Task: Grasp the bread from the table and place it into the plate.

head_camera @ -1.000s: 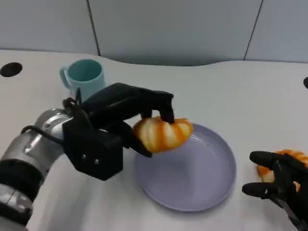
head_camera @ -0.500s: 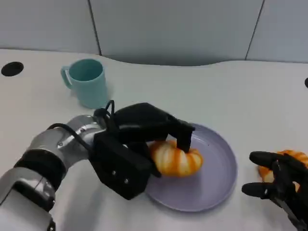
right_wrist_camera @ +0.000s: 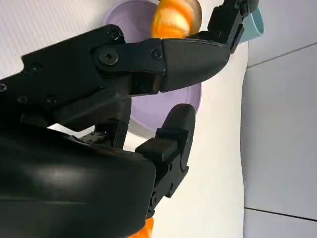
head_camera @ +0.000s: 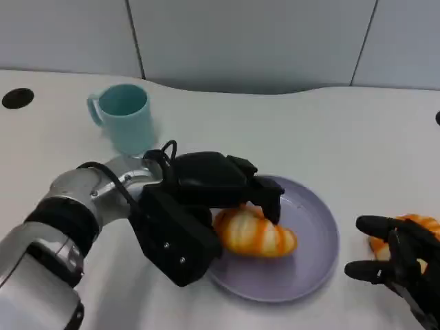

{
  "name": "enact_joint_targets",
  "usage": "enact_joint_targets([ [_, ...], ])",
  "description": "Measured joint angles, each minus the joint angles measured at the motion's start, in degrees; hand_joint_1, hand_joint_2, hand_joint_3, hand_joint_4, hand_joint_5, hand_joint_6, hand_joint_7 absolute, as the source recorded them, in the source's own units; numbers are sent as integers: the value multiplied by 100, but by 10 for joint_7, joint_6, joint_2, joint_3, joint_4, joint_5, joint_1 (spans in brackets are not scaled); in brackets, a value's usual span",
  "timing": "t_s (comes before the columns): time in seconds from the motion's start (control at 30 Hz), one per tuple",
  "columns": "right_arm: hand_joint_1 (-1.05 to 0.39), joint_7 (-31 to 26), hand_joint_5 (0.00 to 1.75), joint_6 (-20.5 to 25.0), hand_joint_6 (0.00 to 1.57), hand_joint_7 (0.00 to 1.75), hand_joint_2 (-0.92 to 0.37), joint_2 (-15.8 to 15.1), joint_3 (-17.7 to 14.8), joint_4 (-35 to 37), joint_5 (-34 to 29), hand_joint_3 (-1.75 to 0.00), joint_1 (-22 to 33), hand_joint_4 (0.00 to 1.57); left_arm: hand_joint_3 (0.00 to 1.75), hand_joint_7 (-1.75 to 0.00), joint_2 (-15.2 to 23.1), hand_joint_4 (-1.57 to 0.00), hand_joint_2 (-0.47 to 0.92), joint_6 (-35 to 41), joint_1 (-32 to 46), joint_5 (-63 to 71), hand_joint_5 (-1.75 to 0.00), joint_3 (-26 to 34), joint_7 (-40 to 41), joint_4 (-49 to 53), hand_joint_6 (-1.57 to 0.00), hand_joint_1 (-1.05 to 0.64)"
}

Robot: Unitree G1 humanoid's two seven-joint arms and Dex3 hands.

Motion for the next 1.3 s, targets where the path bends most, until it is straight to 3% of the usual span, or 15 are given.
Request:
enact_joint_targets([
  [0.1, -34, 0, 105, 0, 44, 83, -92, 0, 2, 0, -2, -43, -2, 49, 6, -15, 0, 0, 92, -11, -1, -27, -57, 7, -24, 3, -28, -65],
  [0.4, -34, 0, 105, 0, 46, 83, -92, 0, 4, 1, -4, -42, -4, 49, 10, -8, -1, 0, 92, -20, -3, -53, -31, 16, -78, 5, -23, -72],
  [0.67, -34, -2, 105, 0, 45, 83, -92, 0, 4, 1, -4, -43, -5, 49, 7, -6, 18, 0, 92, -51, -3, -93, -33, 47, -94, -11, -23, -69],
  [0.83, -34, -3, 105, 0, 45, 83, -92, 0, 2, 1, -4, -43, -3, 50, 8, -4, 59, 0, 92, -46, 25, -218, -27, 111, -172, -37, -21, -65],
  [1.03, -33, -3, 104, 0, 46, 83, -92, 0, -1, 1, -2, -42, -2, 50, 10, -3, 90, -4, 92, 26, 107, -408, -21, 189, -344, -72, -23, -63],
  [1.2, -33, -3, 105, 7, 45, 84, -92, 2, -2, -1, 2, -42, -1, 50, 9, -5, 96, -16, 92, 94, 161, -468, -28, 242, -378, -117, -31, -70],
  [1.3, -33, 0, 105, 6, 45, 84, -92, 2, -4, -1, 3, -42, 1, 50, 5, -4, 97, -26, 92, 171, 204, -497, -47, 274, -380, -152, -42, -70],
])
